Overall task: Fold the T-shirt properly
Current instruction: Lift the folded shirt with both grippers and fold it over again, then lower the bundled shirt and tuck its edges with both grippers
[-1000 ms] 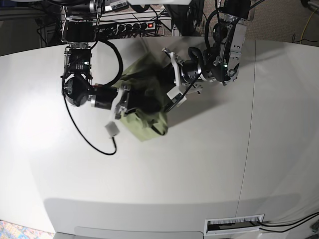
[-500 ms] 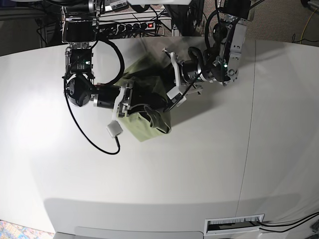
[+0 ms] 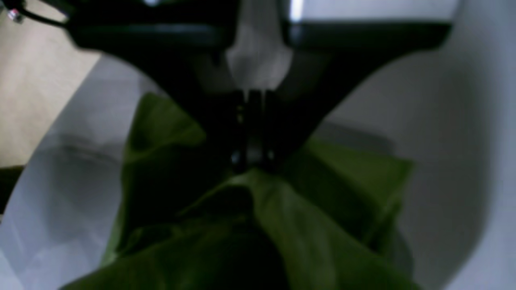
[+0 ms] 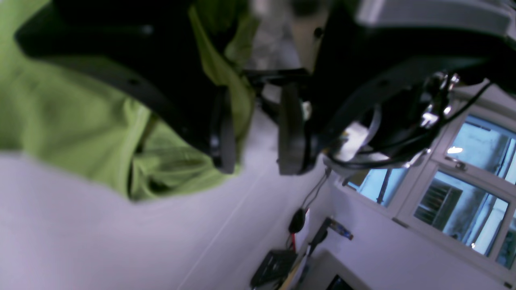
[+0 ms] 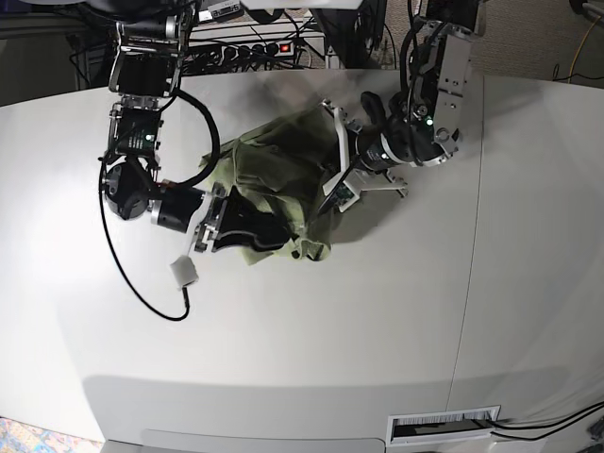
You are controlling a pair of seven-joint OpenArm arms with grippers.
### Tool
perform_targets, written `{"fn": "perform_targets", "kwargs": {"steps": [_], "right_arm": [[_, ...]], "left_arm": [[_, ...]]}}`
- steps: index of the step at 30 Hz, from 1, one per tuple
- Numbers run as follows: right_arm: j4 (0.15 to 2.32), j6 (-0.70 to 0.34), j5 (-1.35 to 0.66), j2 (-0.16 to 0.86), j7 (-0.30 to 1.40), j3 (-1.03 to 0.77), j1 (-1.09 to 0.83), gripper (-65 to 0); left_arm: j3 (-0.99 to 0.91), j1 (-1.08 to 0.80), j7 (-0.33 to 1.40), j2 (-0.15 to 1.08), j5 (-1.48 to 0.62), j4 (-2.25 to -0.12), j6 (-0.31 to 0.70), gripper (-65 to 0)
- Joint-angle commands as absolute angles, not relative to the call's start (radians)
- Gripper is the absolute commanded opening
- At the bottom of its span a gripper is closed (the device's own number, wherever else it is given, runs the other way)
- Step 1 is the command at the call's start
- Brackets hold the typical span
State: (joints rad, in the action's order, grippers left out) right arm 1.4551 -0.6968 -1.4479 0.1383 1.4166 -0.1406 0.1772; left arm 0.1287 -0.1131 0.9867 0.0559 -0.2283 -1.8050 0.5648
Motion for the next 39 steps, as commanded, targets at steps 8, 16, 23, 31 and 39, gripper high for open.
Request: {"fn": "perform_targets", "kwargs": {"steps": [8,16,23,31,39], "right_arm": [[1.474,-0.698,-1.484,0.171,1.396,-0.244,0.219,-45.0],[1.488,-0.698,-1.484,0.315,1.396,-0.234,0.163,-57.2],[1.546,-0.698,-1.446,0.399,1.396,-0.083,0.083,-59.1],[1.553,-0.698,-1.301,0.371,1.396,0.161,0.080,-59.1],[1.553,-0.698,-1.285,0.257,1.396,0.311,0.080,-59.1]], "left_arm": [[0.128,-0.106,0.991,0.098,-0.162,-1.848,0.511,-65.0],[0.128,-0.149,0.986,0.134,-0.220,-1.850,0.510,-65.0],[0.128,-0.153,0.941,0.133,-0.300,-1.850,0.516,-65.0],[0.128,-0.174,0.902,0.133,-0.299,-1.826,0.516,-65.0],[0.128,-0.189,0.890,0.133,-0.291,-1.826,0.516,-65.0]]}}
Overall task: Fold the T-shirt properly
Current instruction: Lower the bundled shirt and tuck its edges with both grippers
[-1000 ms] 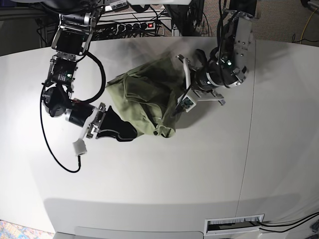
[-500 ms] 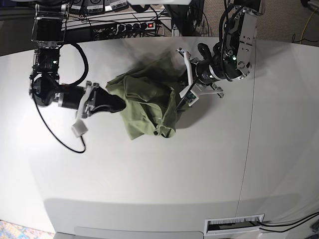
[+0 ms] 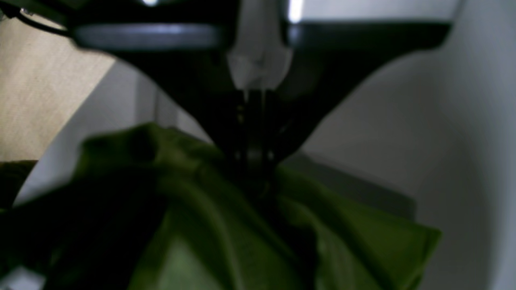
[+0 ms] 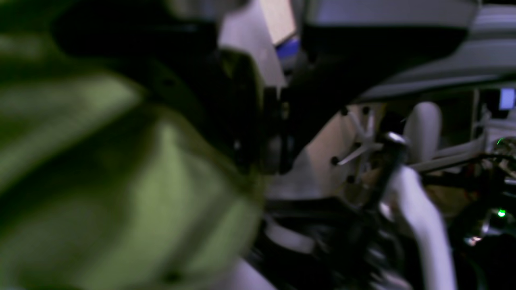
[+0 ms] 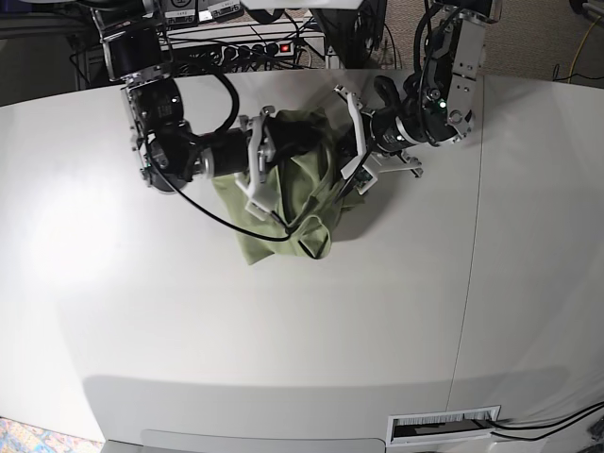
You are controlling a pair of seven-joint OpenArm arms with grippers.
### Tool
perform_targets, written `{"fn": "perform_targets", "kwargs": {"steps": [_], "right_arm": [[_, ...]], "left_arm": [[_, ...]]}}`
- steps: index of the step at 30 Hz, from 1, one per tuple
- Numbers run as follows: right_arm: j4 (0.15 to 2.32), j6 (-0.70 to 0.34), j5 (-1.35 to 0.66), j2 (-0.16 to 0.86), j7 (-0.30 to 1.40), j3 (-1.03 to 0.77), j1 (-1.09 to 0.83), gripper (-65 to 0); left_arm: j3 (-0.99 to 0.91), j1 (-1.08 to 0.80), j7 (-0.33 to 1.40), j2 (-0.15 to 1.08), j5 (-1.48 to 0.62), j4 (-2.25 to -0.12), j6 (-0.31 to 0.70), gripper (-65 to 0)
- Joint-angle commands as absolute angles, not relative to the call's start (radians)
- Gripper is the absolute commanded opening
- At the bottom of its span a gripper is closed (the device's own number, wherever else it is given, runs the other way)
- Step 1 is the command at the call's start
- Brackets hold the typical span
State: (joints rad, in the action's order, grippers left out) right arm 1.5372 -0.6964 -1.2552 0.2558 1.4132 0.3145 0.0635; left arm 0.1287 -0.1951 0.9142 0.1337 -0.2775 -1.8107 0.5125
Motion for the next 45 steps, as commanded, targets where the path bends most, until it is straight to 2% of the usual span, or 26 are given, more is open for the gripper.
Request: {"fn": "perform_targets", "kwargs": {"steps": [1,5,8,11,20,24,31,34,37,41,45], "right_arm": [[1.553,-0.698,-1.285,0.243,1.396,0.323,0.080,-59.1],[1.553,-0.698,-1.291,0.218,1.396,0.335,0.083,-59.1],[1.554,-0.698,-1.377,0.219,1.396,0.325,0.096,-59.1],[1.554,-0.698,-1.467,0.218,1.396,0.290,0.126,-59.1],[1.554,-0.698,-1.456,0.213,1.396,0.165,0.230,-59.0],[1.554,-0.698,-1.391,0.213,1.396,0.130,0.272,-59.1],[1.554,-0.698,-1.009,0.213,1.389,0.130,0.324,-59.1],[1.554,-0.698,-0.927,0.213,1.316,0.130,0.339,-59.1],[1.554,-0.698,-0.911,0.207,1.300,0.130,0.365,-59.1],[1.547,-0.698,-0.861,0.207,1.281,0.130,0.407,-59.1],[1.497,-0.698,-0.784,0.207,1.248,0.130,0.430,-59.1]], "left_arm": [[0.128,-0.189,0.891,0.133,-0.287,-1.826,0.516,-65.0],[0.128,-0.188,0.897,0.134,-0.197,-1.826,0.516,-65.0],[0.128,-0.189,0.901,0.148,-0.078,-1.833,0.506,-65.0],[0.128,-0.188,0.913,0.181,-0.019,-1.859,0.433,-65.0],[0.128,-0.229,0.942,0.253,0.091,-2.004,0.302,-65.0],[0.128,-0.286,0.934,0.252,0.003,-2.088,0.284,-65.0],[0.128,-0.404,0.859,0.248,-0.142,-2.297,0.285,-65.0],[0.128,-0.449,0.801,0.246,-0.265,-2.348,0.289,-65.0],[0.128,-0.472,0.738,0.236,-0.361,-2.354,0.329,-65.0],[0.129,-0.471,0.735,0.187,-0.427,-2.338,0.379,-65.0],[0.129,-0.471,0.684,0.132,-0.435,-2.273,0.424,-65.0]]}}
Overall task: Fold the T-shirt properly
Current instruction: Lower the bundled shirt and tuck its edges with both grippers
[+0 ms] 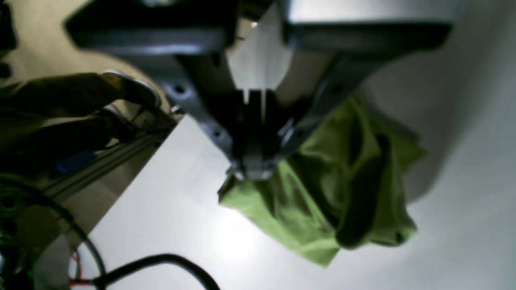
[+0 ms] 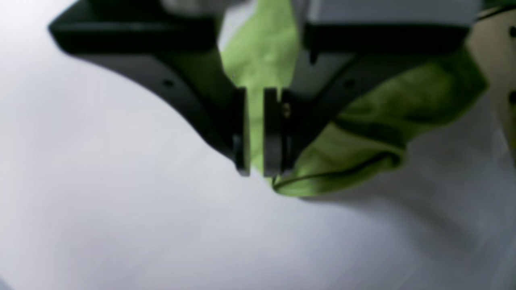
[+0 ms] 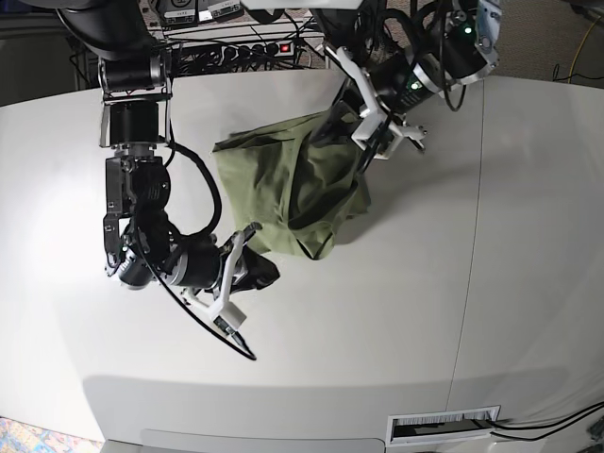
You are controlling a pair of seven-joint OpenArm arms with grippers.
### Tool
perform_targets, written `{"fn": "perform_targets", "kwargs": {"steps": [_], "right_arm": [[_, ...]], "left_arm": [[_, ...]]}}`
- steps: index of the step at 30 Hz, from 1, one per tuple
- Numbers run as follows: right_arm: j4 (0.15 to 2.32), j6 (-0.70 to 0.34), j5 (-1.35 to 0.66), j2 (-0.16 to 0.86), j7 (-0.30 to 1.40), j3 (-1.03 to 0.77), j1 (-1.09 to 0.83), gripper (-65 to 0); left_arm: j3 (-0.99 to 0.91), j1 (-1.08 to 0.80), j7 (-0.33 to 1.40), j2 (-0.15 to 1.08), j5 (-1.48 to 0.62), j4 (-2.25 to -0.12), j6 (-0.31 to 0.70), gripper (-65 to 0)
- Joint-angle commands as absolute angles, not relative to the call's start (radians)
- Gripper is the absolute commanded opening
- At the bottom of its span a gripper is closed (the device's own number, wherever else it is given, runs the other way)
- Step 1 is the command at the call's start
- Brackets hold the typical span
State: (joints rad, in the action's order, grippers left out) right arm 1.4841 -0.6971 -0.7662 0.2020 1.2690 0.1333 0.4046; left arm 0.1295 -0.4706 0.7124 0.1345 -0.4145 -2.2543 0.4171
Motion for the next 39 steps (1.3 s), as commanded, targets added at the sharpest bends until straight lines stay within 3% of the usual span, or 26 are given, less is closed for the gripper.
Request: {"fn": "perform_targets", "kwargs": {"steps": [1,12,22,32,39], "right_arm": [[1.481,-0.698,-0.785,0.207,1.235,0.131,0.432,-59.1],[1.332,-0.698,-0.440,0.207,0.937,0.132,0.433,-59.1],[1.211,-0.698,-0.369,0.208,0.915,0.132,0.432,-59.2],[1.207,-0.698,-0.496,0.212,1.122,0.177,0.426,-61.5],[1.207,-0.698,-0.552,0.214,1.265,0.295,0.427,-61.5]], "left_arm": [[0.129,-0.470,0.658,0.127,-0.435,-2.254,0.429,-65.0],[0.252,-0.463,0.563,0.128,-0.358,-2.061,0.446,-65.0],[0.323,-0.391,0.496,0.128,-0.170,-1.915,0.434,-65.0],[0.322,-0.310,0.447,0.146,-0.011,-1.736,0.375,-65.0],[0.322,-0.257,0.448,0.234,0.054,-1.727,0.313,-65.0]]}}
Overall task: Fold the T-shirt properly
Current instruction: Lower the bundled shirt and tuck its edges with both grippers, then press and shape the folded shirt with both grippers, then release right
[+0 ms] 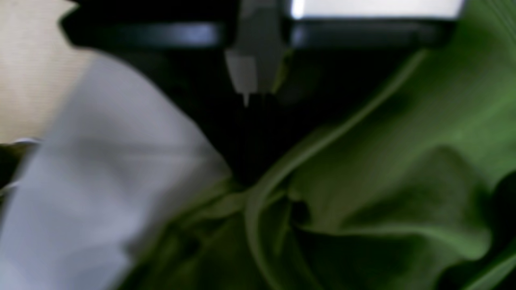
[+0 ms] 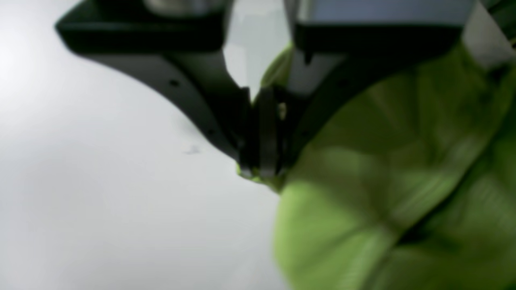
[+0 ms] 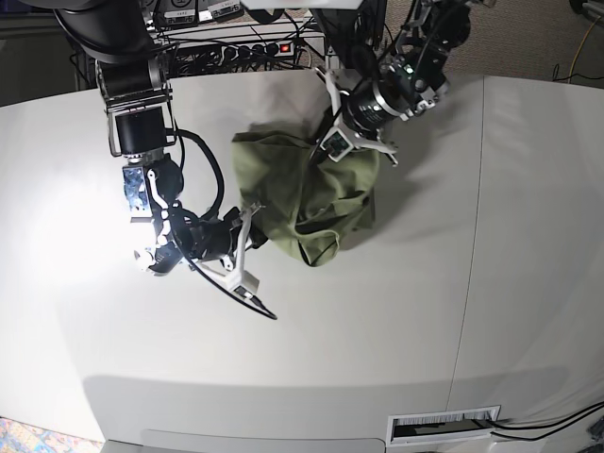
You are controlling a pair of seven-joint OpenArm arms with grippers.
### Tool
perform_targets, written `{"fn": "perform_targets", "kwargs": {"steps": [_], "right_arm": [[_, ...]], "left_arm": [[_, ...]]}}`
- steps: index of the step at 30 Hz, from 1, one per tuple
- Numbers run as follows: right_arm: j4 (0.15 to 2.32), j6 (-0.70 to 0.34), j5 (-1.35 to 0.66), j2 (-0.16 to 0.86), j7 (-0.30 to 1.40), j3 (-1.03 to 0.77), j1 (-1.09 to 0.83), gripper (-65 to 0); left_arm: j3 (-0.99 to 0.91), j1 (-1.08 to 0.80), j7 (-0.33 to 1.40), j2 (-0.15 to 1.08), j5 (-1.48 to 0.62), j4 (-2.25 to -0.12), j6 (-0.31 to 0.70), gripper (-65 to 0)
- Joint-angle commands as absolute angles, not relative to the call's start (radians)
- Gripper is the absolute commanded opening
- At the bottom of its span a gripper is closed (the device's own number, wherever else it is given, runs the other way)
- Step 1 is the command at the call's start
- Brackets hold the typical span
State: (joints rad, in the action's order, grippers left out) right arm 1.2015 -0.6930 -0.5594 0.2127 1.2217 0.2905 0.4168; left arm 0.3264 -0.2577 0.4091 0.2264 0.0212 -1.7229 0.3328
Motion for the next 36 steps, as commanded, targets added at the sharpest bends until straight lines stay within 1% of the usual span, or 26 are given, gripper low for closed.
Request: {"fn": "perform_targets", "kwargs": {"steps": [1,4,9,14,17,20,23,27,30,32,36], "right_arm": [[1.207,-0.698,-0.569,0.214,1.293,0.300,0.427,-61.5],[1.208,-0.698,-0.673,0.228,1.390,0.300,0.427,-61.5],[1.212,-0.698,-0.938,0.272,1.396,0.300,0.426,-61.5],[1.212,-0.698,-1.268,0.320,1.396,0.300,0.426,-61.5],[1.212,-0.698,-1.377,0.344,1.396,0.300,0.427,-61.5],[1.230,-0.698,-1.391,0.368,1.396,0.300,0.427,-61.5],[1.297,-0.698,-1.391,0.402,1.396,0.300,0.427,-61.5],[1.389,-0.698,-1.391,0.417,1.396,0.300,0.427,-61.5],[1.390,-0.698,-1.330,0.385,1.396,0.300,0.430,-61.5],[1.390,-0.698,-1.246,0.348,1.396,0.300,0.436,-61.5],[1.390,-0.698,-1.071,0.270,1.396,0.300,0.475,-61.4]], "left_arm": [[0.322,-0.252,0.447,0.253,0.057,-1.726,0.307,-65.0],[0.322,-0.242,0.442,0.319,0.061,-1.726,0.279,-65.0],[0.316,-0.229,0.377,0.421,0.059,-1.726,0.237,-65.0],[0.272,-0.195,0.344,0.450,0.053,-1.724,0.230,-65.0],[0.250,-0.153,0.340,0.450,0.029,-1.716,0.230,-65.0],[0.231,-0.130,0.345,0.450,0.026,-1.715,0.230,-65.0],[0.214,-0.128,0.354,0.450,0.026,-1.716,0.232,-65.0],[0.213,-0.131,0.421,0.449,0.022,-1.761,0.233,-65.0],[0.213,-0.136,0.498,0.449,0.021,-1.844,0.233,-65.0],[0.213,-0.146,0.537,0.450,-0.013,-1.914,0.233,-65.0],[0.213,-0.191,0.561,0.448,-0.123,-2.031,0.233,-65.0]]}}
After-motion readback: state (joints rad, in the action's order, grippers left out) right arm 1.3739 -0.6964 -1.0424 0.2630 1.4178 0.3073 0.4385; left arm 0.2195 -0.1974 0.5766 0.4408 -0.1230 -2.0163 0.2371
